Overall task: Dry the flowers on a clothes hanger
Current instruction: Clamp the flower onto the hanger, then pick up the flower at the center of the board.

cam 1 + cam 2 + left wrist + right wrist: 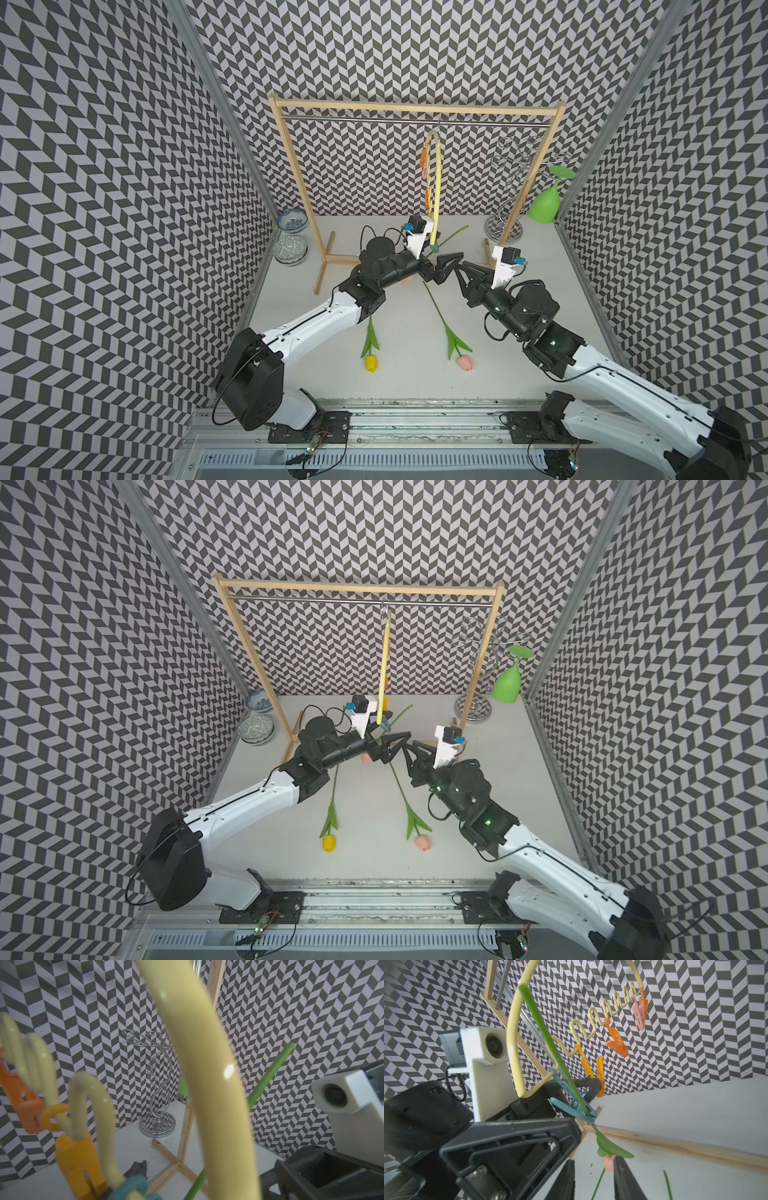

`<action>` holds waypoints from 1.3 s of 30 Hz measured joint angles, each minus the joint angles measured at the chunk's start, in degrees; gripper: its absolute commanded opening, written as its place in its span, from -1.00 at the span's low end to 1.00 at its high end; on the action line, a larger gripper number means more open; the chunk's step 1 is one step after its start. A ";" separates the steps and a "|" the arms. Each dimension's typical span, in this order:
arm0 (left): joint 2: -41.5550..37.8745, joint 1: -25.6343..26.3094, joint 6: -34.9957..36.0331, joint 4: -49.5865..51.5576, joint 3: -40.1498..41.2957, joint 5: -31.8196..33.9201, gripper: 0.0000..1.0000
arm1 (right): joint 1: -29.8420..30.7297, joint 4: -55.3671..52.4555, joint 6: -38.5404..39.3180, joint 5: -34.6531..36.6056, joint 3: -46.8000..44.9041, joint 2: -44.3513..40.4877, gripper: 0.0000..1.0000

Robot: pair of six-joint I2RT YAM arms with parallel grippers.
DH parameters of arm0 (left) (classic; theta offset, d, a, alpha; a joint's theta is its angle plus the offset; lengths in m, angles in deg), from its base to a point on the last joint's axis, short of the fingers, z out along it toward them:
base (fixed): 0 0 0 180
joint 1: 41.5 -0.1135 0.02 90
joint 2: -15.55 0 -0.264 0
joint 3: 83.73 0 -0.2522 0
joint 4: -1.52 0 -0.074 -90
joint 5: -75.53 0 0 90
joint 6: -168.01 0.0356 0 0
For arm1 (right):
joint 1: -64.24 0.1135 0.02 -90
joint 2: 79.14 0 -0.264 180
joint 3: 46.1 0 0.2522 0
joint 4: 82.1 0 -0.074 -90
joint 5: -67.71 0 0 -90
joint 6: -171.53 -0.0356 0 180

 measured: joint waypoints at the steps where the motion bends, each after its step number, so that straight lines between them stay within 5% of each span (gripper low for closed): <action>1: -0.59 0.00 0.35 1.09 0.35 1.09 1.00 | 0.00 -0.98 0.24 0.31 0.00 -0.76 -0.26; 10: -9.42 -0.04 -0.42 5.51 10.45 9.31 1.00 | 0.00 -9.42 3.98 1.42 -4.22 -2.73 0.05; 19: -19.96 -0.02 -6.12 3.69 24.09 16.44 1.00 | 0.00 -18.56 4.72 0.33 -4.87 16.39 0.07; 25: -24.44 -0.02 -12.96 2.25 33.59 28.41 1.00 | 0.13 -20.74 5.16 0.13 0.20 27.50 0.01; 30: -27.17 -0.13 -25.57 0.35 43.43 39.80 1.00 | 0.39 -20.68 6.23 0.20 2.45 32.39 -0.13; 33: -27.93 -0.13 -31.04 -0.28 48.17 40.81 1.00 | 0.39 -20.76 7.10 0.68 3.63 35.17 -0.24; 39: -28.94 -0.09 -30.25 -0.26 45.70 42.34 1.00 | 0.59 -21.11 9.20 1.73 5.70 39.69 -0.35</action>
